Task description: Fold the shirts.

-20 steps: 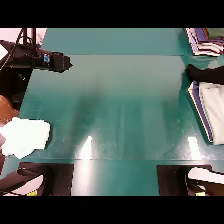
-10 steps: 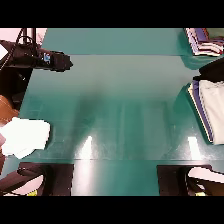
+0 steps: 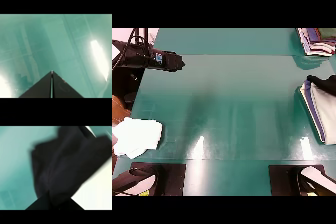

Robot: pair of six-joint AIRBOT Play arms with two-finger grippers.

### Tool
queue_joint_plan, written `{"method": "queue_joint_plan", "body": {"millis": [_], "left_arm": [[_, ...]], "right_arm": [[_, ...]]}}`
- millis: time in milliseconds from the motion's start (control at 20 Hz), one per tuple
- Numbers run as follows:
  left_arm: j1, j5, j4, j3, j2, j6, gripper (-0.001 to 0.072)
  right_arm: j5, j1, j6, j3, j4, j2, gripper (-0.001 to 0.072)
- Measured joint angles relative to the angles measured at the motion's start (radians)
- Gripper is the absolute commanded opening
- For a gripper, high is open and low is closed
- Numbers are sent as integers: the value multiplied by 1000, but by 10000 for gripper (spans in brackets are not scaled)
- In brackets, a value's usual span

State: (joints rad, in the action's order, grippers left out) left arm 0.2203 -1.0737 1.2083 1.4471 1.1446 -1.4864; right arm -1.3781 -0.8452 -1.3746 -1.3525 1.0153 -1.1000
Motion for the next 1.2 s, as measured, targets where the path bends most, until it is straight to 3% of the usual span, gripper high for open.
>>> {"method": "queue_joint_plan", "body": {"millis": [100, 150, 350, 650, 700, 800, 850, 900, 950, 1200], "left_arm": [[0, 0, 0, 0, 0, 2, 24], [0, 0, 0, 0, 0, 2, 24], [0, 0, 0, 0, 0, 2, 24], [0, 4, 2, 0, 0, 2, 24], [0, 5, 2, 0, 0, 2, 24], [0, 17, 1, 0, 0, 2, 24], [0, 24, 0, 0, 0, 2, 24], [0, 29, 0, 0, 0, 2, 24], [0, 35, 0, 0, 0, 2, 24], [0, 49, -1, 0, 0, 2, 24]], "right_arm": [[-24, -33, -2, 93, 101, 47, 455], [-28, -45, -3, 132, 143, 66, 574], [-30, -56, -4, 222, 223, 122, 593], [30, 172, -5, 251, 41, 186, 590], [38, 240, -5, 252, 11, 190, 552], [58, 383, -5, 254, -27, 196, 399], [74, 452, -5, 254, -37, 197, 264], [91, 525, -5, 254, -45, 199, 83], [109, 587, -5, 255, -51, 200, 18], [182, 811, -5, 255, -65, 201, 18]]}}
